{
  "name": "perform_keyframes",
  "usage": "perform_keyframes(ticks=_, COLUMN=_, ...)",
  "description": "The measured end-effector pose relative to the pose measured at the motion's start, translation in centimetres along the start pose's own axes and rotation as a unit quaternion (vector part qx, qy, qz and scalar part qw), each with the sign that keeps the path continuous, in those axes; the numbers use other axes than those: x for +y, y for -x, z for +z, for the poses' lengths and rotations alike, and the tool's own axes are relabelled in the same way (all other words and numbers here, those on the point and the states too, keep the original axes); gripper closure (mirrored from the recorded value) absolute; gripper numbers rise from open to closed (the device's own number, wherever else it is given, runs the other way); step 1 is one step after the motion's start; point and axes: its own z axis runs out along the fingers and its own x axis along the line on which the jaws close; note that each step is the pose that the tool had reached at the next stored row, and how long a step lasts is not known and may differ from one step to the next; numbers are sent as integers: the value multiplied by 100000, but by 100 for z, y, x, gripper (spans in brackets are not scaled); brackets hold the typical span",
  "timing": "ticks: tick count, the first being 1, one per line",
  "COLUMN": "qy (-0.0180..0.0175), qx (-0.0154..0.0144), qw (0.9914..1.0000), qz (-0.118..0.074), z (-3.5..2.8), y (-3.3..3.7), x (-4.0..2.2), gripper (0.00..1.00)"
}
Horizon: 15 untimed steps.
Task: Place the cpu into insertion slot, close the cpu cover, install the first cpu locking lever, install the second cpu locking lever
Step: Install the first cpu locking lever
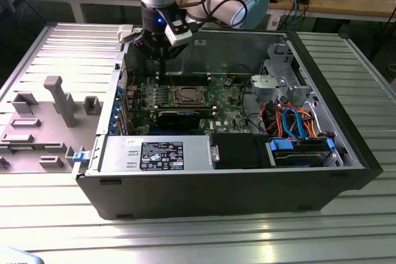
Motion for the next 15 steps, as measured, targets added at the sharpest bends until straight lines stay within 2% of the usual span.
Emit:
perform_keyframes(ticks=7, qy=5, qx=48, qw=100000, qz=4, z=1, y=68, x=-4, gripper=89)
perform_keyframes(ticks=15, qy=9, qx=149, qw=100000, qz=-1, z=5, y=186, x=-12, gripper=89)
